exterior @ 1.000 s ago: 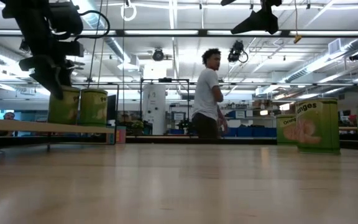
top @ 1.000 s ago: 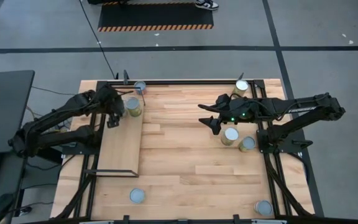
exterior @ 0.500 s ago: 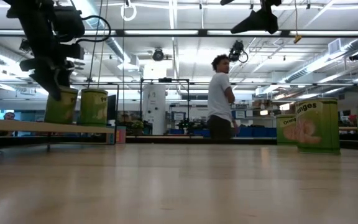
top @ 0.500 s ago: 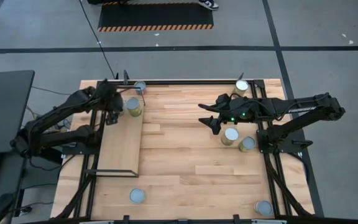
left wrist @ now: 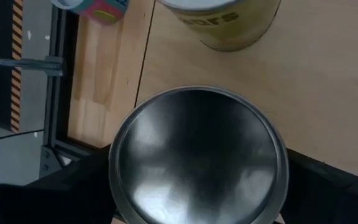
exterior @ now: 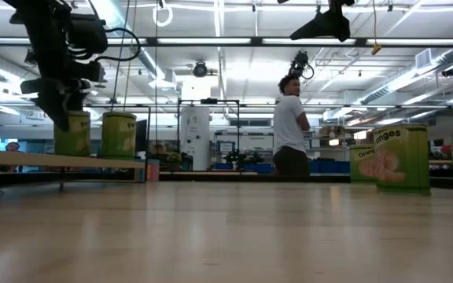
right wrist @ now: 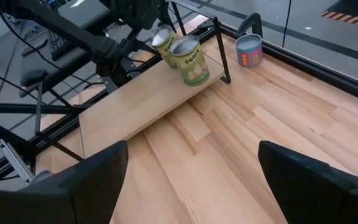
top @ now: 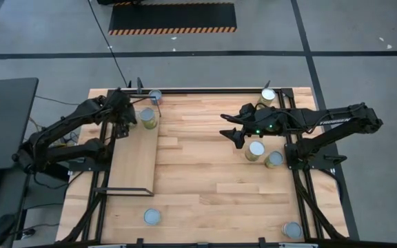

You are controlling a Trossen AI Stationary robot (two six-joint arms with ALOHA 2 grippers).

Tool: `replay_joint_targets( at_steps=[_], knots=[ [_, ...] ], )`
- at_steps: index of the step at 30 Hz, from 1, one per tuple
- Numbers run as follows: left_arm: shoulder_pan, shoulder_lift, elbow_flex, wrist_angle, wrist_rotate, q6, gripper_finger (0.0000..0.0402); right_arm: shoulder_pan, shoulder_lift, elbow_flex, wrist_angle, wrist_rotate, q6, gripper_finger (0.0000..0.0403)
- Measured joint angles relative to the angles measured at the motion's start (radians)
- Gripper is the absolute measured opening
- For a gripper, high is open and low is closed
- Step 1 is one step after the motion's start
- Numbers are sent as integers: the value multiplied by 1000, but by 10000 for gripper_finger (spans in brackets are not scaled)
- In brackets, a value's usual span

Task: Pick and place cans onto a shelf
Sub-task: Put the canned pears on the shelf aligned with the other canned pears

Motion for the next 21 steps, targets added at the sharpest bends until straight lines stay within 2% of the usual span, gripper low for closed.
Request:
replay_joint_targets(
  at_steps=[9,14,21],
  knots=[
    [-1,-2,4,-23,-5,-27,353,0,0,0,-1,0,-9,367],
    [-1,-2,59,-60,-1,-53,354,0,0,0,-1,0,-9,367],
    [18,19,80,-85,54,-67,354,0,0,0,-1,0,-9,368]
  ],
)
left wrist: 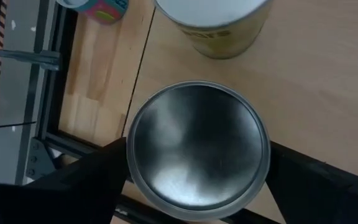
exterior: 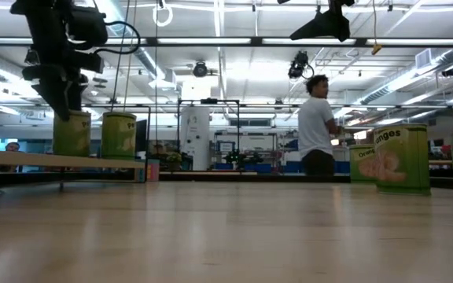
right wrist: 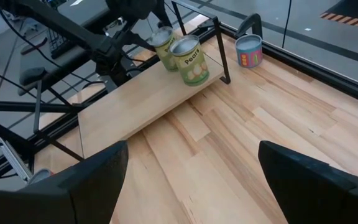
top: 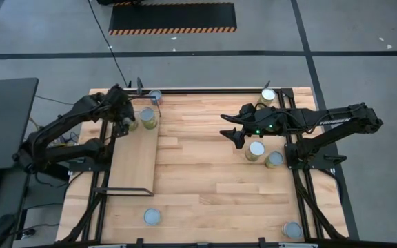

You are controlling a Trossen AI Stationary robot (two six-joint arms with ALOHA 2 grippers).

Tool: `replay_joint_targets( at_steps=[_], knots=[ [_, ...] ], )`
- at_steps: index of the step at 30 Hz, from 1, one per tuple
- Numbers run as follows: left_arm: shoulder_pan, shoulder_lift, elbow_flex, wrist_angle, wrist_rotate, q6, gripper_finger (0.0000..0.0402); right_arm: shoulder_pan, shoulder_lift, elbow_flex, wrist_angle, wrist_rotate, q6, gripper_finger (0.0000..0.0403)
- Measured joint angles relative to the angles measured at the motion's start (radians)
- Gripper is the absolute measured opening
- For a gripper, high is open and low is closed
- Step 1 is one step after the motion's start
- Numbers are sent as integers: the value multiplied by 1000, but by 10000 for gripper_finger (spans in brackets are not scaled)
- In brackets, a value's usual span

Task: Pick and place cans onto a shelf
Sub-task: Put the canned pears on the shelf aligned with the other canned pears

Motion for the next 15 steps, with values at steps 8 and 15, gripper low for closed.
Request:
replay_joint_targets(
  at_steps=[8,15],
  knots=[
    [-1,4,0,-1,-21,0,354,1,0,0,-6,-2,0,369],
    [-1,5,46,-22,-30,2,354,1,0,0,-7,-5,0,369]
  ],
)
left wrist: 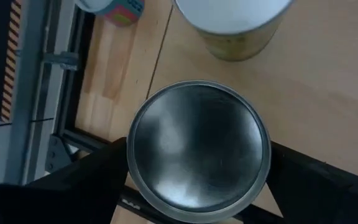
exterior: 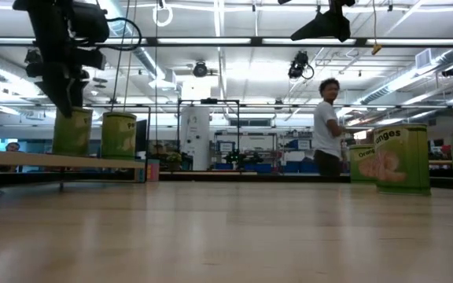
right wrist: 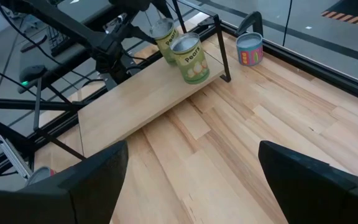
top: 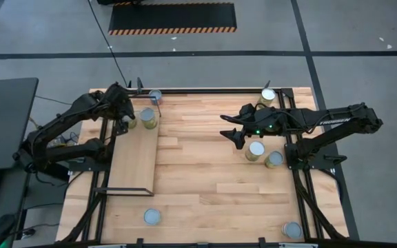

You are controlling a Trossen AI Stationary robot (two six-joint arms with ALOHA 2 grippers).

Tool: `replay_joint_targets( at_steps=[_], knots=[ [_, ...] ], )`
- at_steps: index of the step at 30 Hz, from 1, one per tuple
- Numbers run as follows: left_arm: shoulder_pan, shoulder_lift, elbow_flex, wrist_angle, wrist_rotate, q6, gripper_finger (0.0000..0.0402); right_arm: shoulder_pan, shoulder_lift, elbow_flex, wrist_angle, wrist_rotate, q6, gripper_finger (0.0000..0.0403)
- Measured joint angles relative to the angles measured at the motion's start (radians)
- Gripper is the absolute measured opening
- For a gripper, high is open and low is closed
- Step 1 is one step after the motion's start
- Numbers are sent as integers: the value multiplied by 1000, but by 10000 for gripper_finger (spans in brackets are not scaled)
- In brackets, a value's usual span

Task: Pick and place cans onto a shelf
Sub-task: Put the canned pears on the shelf aligned with the other canned pears

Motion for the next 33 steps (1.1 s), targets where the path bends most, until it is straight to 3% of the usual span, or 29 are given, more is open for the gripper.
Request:
replay_joint_targets(
  at_steps=[20,28,33],
  knots=[
    [5,68,10,-25,19,50,353,1,0,0,0,0,-7,369],
    [3,69,10,-29,20,70,321,1,0,0,0,0,-7,369],
    [3,69,10,-27,17,70,348,1,0,0,0,0,-7,369]
  ],
)
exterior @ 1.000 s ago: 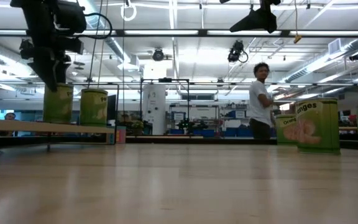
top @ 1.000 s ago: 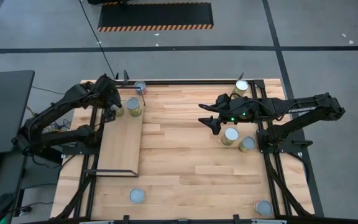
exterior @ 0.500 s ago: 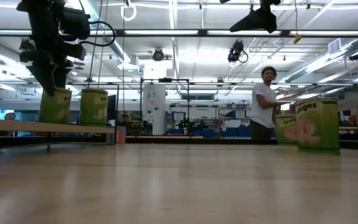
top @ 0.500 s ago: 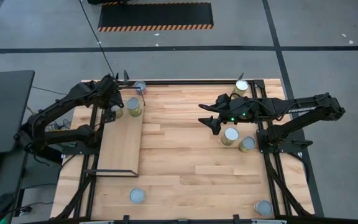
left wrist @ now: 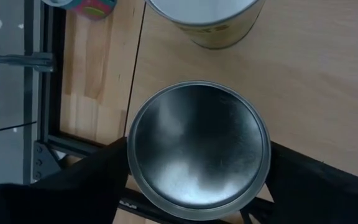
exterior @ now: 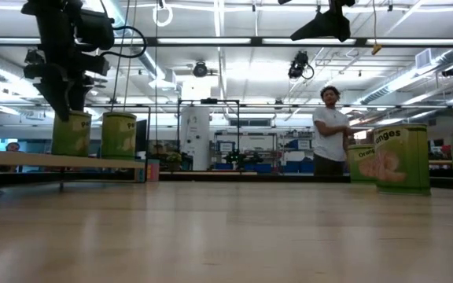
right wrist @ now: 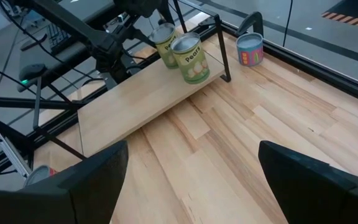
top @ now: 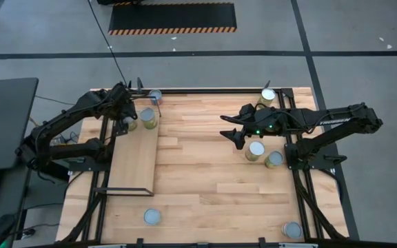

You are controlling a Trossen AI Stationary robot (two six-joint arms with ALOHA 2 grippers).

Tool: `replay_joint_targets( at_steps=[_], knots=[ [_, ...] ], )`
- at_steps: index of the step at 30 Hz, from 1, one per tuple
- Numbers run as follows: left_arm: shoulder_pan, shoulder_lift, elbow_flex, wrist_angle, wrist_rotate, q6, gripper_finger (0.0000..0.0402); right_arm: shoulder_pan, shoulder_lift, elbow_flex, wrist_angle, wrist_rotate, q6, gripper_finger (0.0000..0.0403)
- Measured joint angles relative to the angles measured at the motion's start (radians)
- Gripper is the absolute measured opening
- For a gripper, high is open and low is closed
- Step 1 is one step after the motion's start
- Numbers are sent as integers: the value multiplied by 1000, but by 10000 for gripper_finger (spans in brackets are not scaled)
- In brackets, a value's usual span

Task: Pick and place cans onto a shelf
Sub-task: Put the canned pears on the shelf aligned with the other canned pears

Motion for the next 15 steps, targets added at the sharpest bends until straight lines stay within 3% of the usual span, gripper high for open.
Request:
replay_joint_targets(
  at_steps=[5,15],
  knots=[
    [0,0,0,0,-22,0,386,0,0,0,0,0,0,369],
    [0,0,76,-20,-23,-1,392,0,0,0,0,-3,0,369]
  ],
)
